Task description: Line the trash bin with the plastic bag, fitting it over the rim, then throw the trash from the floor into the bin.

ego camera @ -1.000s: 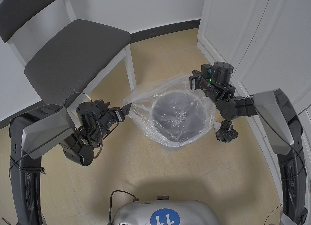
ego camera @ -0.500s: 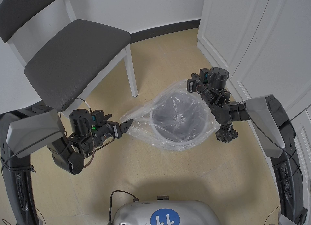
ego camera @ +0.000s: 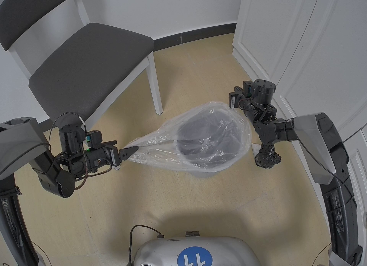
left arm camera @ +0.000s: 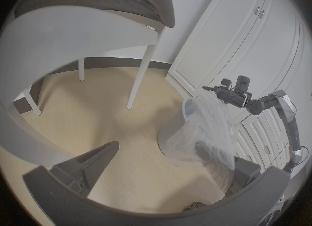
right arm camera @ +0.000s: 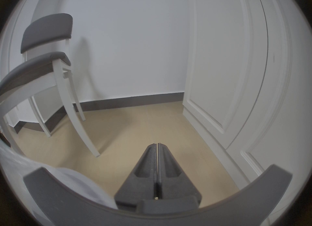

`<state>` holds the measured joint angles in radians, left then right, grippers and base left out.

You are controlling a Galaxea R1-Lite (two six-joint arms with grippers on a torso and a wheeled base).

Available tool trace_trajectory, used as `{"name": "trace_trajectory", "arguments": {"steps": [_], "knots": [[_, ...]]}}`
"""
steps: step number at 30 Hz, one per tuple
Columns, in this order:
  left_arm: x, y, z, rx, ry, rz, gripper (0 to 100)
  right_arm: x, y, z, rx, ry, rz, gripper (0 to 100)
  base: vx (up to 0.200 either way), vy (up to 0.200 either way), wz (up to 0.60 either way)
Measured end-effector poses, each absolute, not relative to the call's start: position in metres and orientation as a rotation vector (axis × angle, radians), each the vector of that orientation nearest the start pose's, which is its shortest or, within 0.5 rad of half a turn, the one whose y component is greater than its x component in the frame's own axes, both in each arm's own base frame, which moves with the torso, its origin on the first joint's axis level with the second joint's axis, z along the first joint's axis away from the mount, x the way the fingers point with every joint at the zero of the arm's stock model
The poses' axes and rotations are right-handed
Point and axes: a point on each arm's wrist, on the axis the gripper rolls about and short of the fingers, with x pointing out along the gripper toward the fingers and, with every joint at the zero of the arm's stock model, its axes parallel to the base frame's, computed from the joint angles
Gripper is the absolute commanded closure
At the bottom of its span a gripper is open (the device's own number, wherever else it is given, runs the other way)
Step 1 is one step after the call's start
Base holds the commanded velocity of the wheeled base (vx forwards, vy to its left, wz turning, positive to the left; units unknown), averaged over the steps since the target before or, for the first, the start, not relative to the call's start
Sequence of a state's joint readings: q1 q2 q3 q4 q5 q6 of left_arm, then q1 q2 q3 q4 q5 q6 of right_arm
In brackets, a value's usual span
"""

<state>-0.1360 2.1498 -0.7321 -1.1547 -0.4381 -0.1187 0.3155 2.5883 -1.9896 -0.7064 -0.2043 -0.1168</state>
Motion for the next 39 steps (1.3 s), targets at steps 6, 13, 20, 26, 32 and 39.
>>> {"name": "trace_trajectory", "arguments": {"steps": [6,13,20,26,32,39], "knots": [[0.353,-0.053,0.069,-0.158,0.273,-0.57,0,0.525,0.153,0.123,-0.094,-0.088,0.083,100,0.0,0.0,0.0],[0.347,-0.057,0.074,-0.197,0.223,-0.65,0,0.525,0.15,0.124,-0.081,-0.092,0.077,100,0.0,0.0,0.0],[0.348,-0.083,0.071,-0.224,0.235,-0.663,0,0.515,0.152,0.153,-0.069,-0.133,0.081,0,0.0,0.0,0.0],[0.356,-0.102,0.069,-0.246,0.219,-0.592,0,0.493,0.149,0.161,-0.088,-0.068,0.108,0,0.0,0.0,0.0],[0.361,-0.112,0.068,-0.256,0.209,-0.566,0,0.452,0.133,0.161,-0.131,0.138,0.24,0,0.0,0.0,0.0],[0.364,-0.118,0.066,-0.263,0.204,-0.55,0,0.408,0.109,0.167,-0.148,0.368,0.357,0,0.0,0.0,0.0]]}}
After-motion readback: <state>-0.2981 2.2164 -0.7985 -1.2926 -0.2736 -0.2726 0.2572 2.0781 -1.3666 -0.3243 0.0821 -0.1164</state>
